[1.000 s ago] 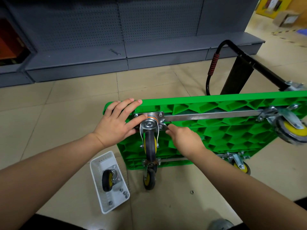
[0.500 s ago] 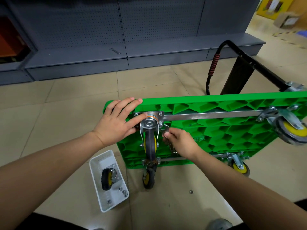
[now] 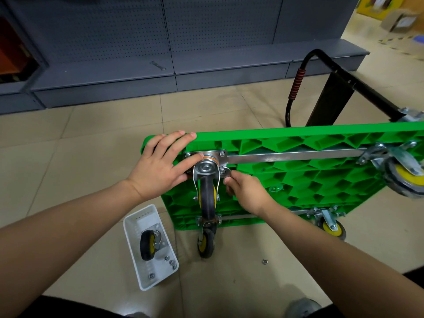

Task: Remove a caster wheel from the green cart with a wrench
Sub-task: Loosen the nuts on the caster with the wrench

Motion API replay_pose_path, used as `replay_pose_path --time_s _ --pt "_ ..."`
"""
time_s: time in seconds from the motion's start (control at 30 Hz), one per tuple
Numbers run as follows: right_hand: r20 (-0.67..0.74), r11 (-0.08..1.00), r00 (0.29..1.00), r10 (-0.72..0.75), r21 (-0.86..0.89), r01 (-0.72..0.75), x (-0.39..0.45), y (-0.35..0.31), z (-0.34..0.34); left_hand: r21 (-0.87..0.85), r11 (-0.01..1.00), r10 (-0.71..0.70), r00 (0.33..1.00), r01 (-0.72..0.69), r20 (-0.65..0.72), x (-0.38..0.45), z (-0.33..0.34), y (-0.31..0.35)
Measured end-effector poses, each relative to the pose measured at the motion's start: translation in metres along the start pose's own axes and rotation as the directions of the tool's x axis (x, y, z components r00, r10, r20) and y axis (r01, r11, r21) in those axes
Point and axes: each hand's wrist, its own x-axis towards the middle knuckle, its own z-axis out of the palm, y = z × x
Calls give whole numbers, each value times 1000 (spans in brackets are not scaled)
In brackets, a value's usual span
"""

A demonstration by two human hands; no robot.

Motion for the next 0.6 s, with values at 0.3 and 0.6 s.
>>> replay_pose_path --time_s 0.3,0.6 --pt "-60 721 977 -203 -684 107 -6 -21 -30 -5 1000 2 1000 -2 -9 1 -2 0" --pt "15 997 1000 7 -71 -6 -7 9 -23 -12 1000 -4 1000 4 -13 1 0 0"
